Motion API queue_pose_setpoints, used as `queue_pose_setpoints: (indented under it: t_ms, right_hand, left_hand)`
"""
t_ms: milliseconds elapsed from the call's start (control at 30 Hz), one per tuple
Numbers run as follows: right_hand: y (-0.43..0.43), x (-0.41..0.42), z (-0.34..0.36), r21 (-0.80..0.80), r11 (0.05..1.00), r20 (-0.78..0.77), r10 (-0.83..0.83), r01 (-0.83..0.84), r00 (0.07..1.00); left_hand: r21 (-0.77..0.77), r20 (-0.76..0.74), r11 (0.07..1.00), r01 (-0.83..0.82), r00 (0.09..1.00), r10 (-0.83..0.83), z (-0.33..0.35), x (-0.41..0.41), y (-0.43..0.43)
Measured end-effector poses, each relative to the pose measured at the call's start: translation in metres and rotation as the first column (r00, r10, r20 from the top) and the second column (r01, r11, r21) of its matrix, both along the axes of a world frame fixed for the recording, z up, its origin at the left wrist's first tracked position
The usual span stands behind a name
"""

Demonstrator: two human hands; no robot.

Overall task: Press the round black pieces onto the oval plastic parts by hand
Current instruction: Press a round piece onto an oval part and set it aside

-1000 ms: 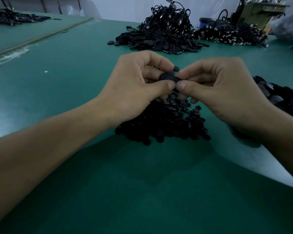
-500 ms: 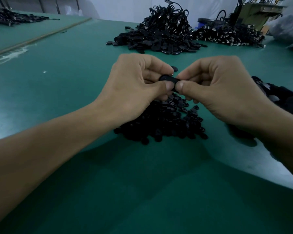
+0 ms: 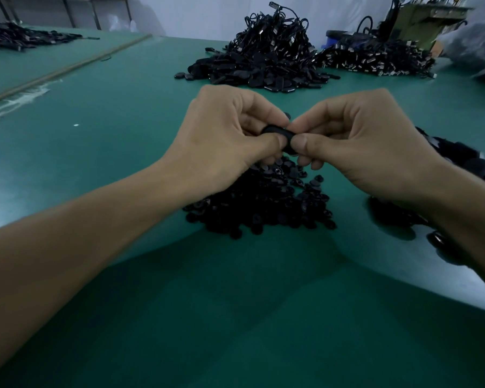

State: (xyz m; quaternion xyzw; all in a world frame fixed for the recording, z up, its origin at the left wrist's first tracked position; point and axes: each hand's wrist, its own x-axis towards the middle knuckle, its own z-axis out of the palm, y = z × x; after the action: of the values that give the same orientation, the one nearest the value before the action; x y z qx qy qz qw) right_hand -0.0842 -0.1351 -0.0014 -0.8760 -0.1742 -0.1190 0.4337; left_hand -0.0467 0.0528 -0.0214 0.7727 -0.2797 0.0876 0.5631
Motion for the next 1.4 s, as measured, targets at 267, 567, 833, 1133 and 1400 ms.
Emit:
queue_pose_setpoints:
  t_ms: [267,567,833,1133,1400]
  right_hand:
    - [-0.042,0.004,0.02,-0.506,0.838,0.019,-0.224,0.203,0.974]
    - [-0.059,-0.012,0.045,-0.681,0.73,-0.441,-0.348,-0.056,0.827]
    - [-0.058,-0.005,0.033,-0.638,0.766,-0.456,-0.295,-0.078,0.84]
    - [-0.053,0.009,0.014,-0.608,0.793,-0.287,-0.265,0.038,0.921]
    - [-0.053,0.013,0.011,-0.386,0.918,-0.202,-0.175,0.086,0.963]
  left_hand:
    - [0.015,-0.182,0.973,-0.23,0.956,0.229,-0.002,0.059,0.012]
    - [0.202,-0.114,0.88,-0.431,0.882,0.458,-0.007,0.104,0.018]
    - [0.211,-0.034,0.859,-0.466,0.875,0.483,-0.011,0.109,0.011]
    - [0.138,0.037,0.909,-0.393,0.919,0.391,-0.004,0.074,0.011]
    - [0.034,-0.079,0.987,-0.155,0.984,0.158,0.011,0.032,0.001]
